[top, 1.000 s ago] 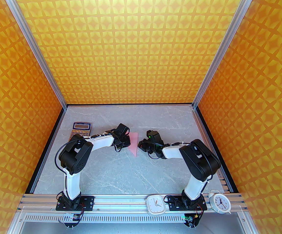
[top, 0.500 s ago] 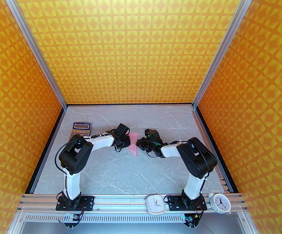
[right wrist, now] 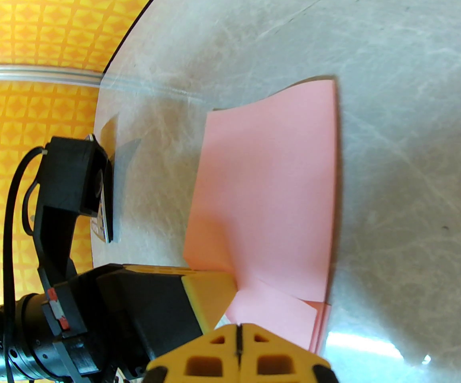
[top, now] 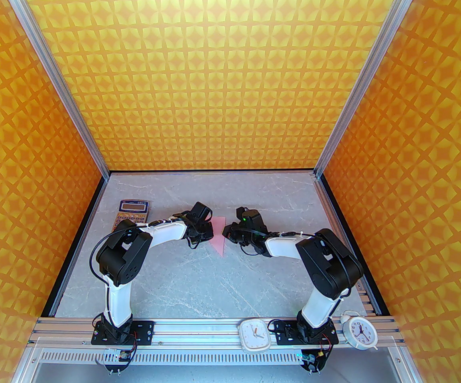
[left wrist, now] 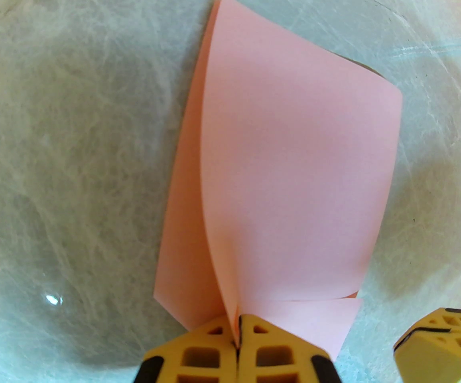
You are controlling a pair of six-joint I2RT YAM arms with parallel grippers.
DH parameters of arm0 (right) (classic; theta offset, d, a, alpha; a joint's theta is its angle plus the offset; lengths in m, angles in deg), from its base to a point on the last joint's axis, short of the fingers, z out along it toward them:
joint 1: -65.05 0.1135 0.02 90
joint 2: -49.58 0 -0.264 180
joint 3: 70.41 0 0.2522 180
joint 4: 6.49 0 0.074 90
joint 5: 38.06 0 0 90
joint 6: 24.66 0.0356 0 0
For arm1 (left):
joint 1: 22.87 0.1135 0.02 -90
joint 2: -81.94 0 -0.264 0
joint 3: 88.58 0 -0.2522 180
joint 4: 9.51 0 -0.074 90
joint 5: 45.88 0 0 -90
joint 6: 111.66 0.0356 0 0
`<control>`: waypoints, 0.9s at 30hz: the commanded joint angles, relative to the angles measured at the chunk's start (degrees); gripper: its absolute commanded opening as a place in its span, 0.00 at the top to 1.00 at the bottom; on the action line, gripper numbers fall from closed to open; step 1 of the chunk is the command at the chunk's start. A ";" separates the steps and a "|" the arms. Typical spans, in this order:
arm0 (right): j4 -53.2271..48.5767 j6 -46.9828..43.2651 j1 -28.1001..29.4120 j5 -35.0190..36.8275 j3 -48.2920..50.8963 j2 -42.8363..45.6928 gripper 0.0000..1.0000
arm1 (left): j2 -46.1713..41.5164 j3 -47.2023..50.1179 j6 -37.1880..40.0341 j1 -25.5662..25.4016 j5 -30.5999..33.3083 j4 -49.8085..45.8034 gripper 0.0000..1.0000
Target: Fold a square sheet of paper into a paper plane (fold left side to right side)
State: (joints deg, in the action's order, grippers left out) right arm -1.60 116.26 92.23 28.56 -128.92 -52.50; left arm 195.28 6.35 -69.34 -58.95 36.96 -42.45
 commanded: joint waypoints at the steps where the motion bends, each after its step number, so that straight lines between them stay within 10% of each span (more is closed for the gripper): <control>1: -2.13 -0.42 -0.20 -2.11 -1.08 -2.89 1.00 | 0.30 -1.29 0.88 -0.49 0.82 -1.58 1.00; 27: -12.74 -4.53 -0.11 0.55 -4.39 -7.15 1.00 | -4.09 -1.68 0.83 -0.48 -3.27 4.90 0.78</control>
State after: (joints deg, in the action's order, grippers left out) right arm -10.43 113.00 92.19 27.93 -133.10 -57.44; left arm 193.10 5.87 -68.79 -58.95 35.52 -40.20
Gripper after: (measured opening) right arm 0.030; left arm 0.218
